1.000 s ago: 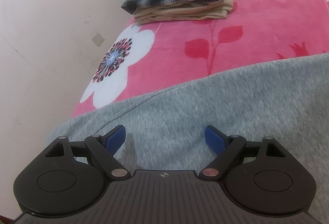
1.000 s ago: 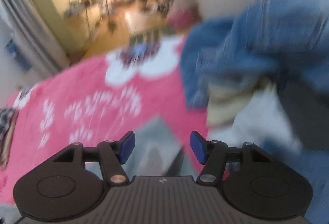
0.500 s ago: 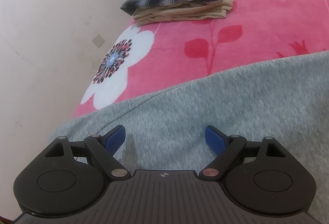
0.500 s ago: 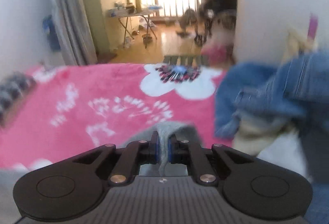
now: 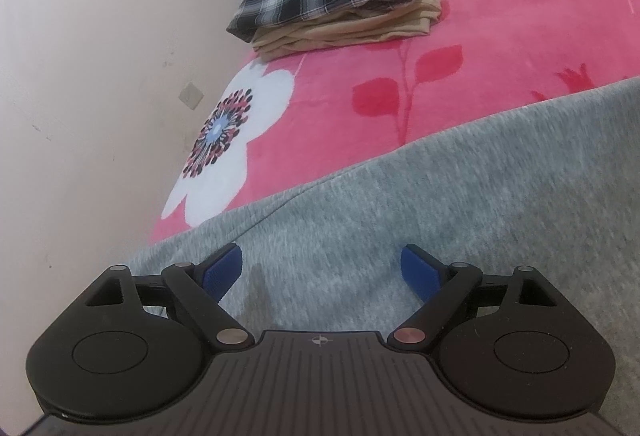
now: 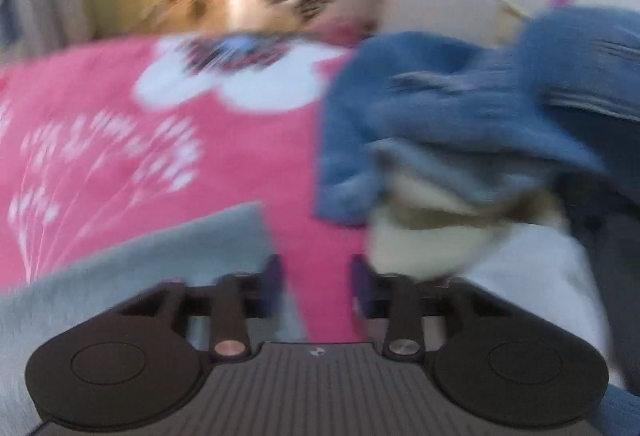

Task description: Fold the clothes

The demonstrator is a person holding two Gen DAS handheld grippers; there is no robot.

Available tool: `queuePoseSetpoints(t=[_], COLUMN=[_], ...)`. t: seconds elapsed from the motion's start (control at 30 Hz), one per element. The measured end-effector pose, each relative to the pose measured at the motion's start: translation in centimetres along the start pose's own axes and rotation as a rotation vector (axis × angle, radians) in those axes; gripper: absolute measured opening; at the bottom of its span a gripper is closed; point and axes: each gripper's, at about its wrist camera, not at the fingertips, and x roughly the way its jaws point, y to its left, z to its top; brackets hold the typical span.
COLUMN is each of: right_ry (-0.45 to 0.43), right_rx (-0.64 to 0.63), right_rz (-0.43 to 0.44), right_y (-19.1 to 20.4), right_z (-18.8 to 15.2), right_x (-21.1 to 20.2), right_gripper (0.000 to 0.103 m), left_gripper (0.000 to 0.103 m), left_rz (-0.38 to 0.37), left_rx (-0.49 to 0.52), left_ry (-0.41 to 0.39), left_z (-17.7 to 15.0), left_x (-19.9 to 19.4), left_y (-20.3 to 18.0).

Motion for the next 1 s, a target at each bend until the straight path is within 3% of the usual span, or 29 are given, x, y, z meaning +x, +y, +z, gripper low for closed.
queuePoseSetpoints(t=[0.17, 0.3, 0.43, 0.57, 0.67, 0.73, 0.83, 0.93, 1.0], right_ry=[-0.076, -0.021, 0.129, 0.167, 0.158, 0.152, 0.128, 0.095, 0.082], right_rx=[0.029, 0.186, 0.498, 0.721, 0.813, 0.875, 0.934, 0.952, 0.934], right_rz=[0.022, 0.132, 0.274, 0.302, 0.31, 0.316, 0.321, 0.325, 0.336], right_y=[-2.3, -3.7, -4.5, -5.3, -5.4, -5.4, -6.0, -6.8, -6.9], right_z=[-0.8, -4.6, -10.9, -14.9, -16.5, -17.5, -18.1, -17.7, -16.9], right_x=[-7.9, -14.3, -14.9, -12.7, -11.9, -11.4, -10.9, -10.8, -11.2], right_gripper=[0.048, 0.05, 0.052, 0.05, 0.048, 0.044, 0.027, 0.008, 0.004], left_gripper=[0.09, 0.089, 0.089, 0.089, 0.089, 0.089, 0.089, 0.089, 0.089], left_rz=[0.0, -0.001, 0.011, -0.01, -0.1, -0.213, -0.39, -0.504, -0.557], left_rx=[0.01, 0.019, -0.005, -0.021, -0.008, 0.013, 0.071, 0.199, 0.282], left_ry=[0.009, 0.022, -0.008, -0.023, -0.028, -0.051, -0.102, -0.194, -0.246], left_z=[0.2, 0.8, 1.5, 1.6, 1.0, 0.5, 0.0, 0.1, 0.4], left_x=[-0.1, -0.5, -2.3, -5.4, -8.3, -10.6, -13.4, -16.0, -17.2], left_y=[0.0, 0.2, 1.1, 1.9, 1.7, 1.0, -1.2, -4.8, -7.3])
